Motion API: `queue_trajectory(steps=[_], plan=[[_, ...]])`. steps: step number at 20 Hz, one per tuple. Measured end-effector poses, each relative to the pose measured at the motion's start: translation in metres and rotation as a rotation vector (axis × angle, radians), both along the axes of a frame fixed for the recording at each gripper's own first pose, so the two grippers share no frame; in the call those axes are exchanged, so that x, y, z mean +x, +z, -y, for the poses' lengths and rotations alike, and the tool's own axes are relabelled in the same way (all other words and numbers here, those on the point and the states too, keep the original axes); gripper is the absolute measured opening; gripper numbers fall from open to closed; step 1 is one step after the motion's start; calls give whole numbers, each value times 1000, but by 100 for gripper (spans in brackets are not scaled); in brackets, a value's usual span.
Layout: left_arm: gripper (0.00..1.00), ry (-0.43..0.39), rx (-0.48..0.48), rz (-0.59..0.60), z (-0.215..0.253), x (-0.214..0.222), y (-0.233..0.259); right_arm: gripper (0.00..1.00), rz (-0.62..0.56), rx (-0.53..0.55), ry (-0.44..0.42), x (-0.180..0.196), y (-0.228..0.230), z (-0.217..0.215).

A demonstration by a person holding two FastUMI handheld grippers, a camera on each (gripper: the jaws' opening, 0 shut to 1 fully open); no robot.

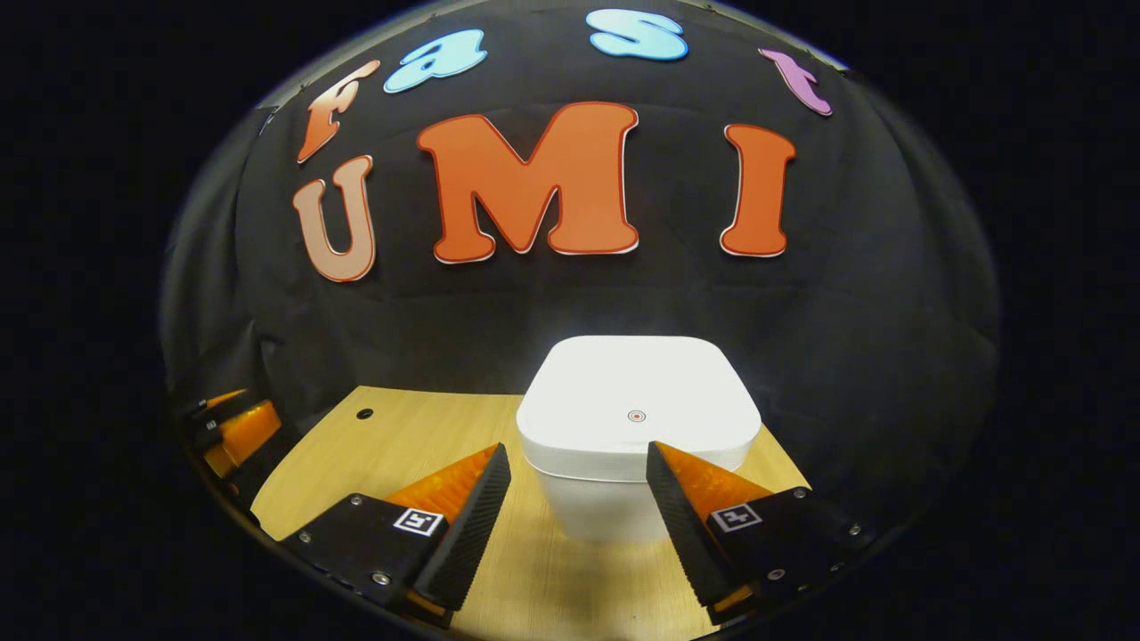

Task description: Press the lid of the desktop garbage bin to open it, pick up the crumpled paper on the desktop and throw it into the bin, then pick up the pop can on the desktop and drop it into the bin, and finally close the garbage bin lid.

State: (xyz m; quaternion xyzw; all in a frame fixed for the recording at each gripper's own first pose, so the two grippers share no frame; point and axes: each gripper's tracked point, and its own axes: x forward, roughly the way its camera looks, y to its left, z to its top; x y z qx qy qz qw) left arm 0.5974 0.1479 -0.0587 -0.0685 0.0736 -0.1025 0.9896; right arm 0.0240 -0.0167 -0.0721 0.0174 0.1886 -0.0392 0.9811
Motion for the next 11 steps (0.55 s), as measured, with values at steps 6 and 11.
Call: queue_trajectory(steps=[6,11], plan=[[97,34,37,94,-5,-7,24,93,103,-32,38,-9,11,-21],[97,61,64,146,-11,-16,32,93,211,-81,29,-11,25,-28]])
